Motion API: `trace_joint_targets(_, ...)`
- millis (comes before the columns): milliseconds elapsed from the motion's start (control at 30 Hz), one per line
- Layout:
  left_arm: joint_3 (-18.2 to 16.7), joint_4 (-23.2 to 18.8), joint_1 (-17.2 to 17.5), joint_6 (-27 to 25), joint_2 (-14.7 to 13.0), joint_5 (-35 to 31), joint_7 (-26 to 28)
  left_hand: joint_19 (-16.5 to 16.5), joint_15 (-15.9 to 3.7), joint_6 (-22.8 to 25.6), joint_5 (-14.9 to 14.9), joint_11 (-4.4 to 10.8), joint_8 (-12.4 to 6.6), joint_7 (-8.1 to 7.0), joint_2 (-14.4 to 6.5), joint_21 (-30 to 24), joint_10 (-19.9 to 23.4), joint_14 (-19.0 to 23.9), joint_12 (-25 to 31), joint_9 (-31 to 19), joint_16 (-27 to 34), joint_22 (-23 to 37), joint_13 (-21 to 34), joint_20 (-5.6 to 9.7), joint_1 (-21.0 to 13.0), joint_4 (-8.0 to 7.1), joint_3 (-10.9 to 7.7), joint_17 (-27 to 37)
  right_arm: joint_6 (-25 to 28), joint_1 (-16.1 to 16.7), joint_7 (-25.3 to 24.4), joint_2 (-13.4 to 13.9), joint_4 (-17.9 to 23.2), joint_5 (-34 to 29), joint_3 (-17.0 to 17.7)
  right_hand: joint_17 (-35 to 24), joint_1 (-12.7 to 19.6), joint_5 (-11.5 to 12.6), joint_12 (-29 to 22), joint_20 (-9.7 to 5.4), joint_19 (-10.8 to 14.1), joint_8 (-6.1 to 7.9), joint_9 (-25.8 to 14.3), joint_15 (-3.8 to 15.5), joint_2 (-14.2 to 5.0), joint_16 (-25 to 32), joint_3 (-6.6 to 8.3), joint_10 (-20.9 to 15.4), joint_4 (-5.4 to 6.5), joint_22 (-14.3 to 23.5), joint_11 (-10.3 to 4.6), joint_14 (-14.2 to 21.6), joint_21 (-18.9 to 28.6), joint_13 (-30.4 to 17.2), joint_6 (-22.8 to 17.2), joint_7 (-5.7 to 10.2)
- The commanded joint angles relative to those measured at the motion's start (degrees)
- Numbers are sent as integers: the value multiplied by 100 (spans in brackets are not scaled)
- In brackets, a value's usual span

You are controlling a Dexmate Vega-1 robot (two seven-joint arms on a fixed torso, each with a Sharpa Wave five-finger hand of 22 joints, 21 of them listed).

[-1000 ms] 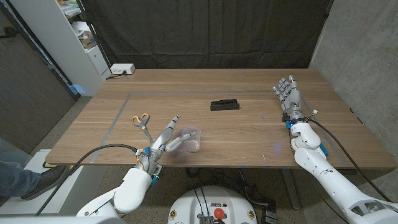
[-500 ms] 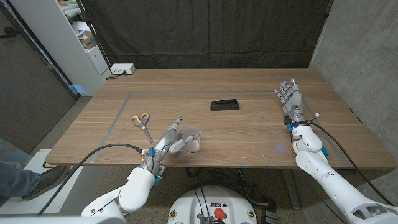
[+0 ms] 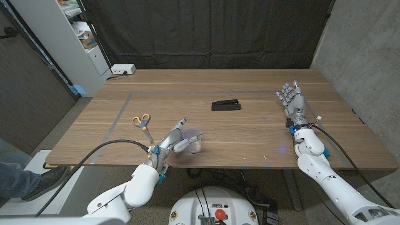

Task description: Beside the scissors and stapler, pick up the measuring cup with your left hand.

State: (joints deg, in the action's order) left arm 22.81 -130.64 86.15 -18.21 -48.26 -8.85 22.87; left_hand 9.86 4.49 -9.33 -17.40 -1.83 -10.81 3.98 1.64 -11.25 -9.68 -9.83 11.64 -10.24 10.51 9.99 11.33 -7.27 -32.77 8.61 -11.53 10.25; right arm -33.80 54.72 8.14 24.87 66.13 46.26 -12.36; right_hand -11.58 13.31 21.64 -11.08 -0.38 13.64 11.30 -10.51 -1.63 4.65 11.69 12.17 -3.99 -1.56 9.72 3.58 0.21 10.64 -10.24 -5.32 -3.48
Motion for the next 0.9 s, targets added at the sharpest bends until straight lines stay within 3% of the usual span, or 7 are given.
trace_joint_targets(33, 183, -92, -168, -293, -100, 11, -19, 461, 34, -102, -33, -30, -18, 5, 22, 1, -136, -89, 14, -33, 8, 31, 10, -65, -90, 43, -26, 9, -24, 35, 48, 7, -10, 50, 49, -27, 0, 56, 4, 13, -42, -16, -26, -28, 44, 6, -24, -27, 7, 12, 24, 41, 29, -33, 29, 12)
trace_joint_targets(233, 246, -59, -181, -301, -87, 76, 45, 468, 44, -101, -30, -29, -20, 8, 24, 4, -139, -90, 16, -33, 10, 32, 10, -85, -112, 44, -30, 9, -45, 72, 84, 52, 47, 53, 74, -26, 1, 62, -9, 10, -37, -14, -25, -11, 45, 10, -31, -64, 5, 12, 25, 53, 31, -33, 24, 7)
trace_joint_targets(333, 273, -62, -163, -291, -97, 77, 101, 498, 50, -106, -26, -46, -21, 10, 26, 14, -139, -89, 23, -33, 13, 32, 11, 68, -149, 44, -37, 9, -57, 77, 107, 49, 51, 63, 77, -26, 2, 65, -11, 12, -34, -13, -26, -17, 44, 11, -34, -72, 3, 12, 9, 55, 33, -33, 24, 11)
trace_joint_targets(900, 565, 28, -468, -464, -106, 140, -45, 484, 76, -111, -12, -53, -24, 14, 30, 4, -171, -113, 21, -33, 10, 32, 13, -42, -212, 38, -46, 9, -138, 95, 187, -8, -52, 120, 102, -26, 3, 78, -6, 32, -34, -15, -26, -28, 39, 20, -47, -73, 1, 12, 20, 83, 34, -33, 30, 35)
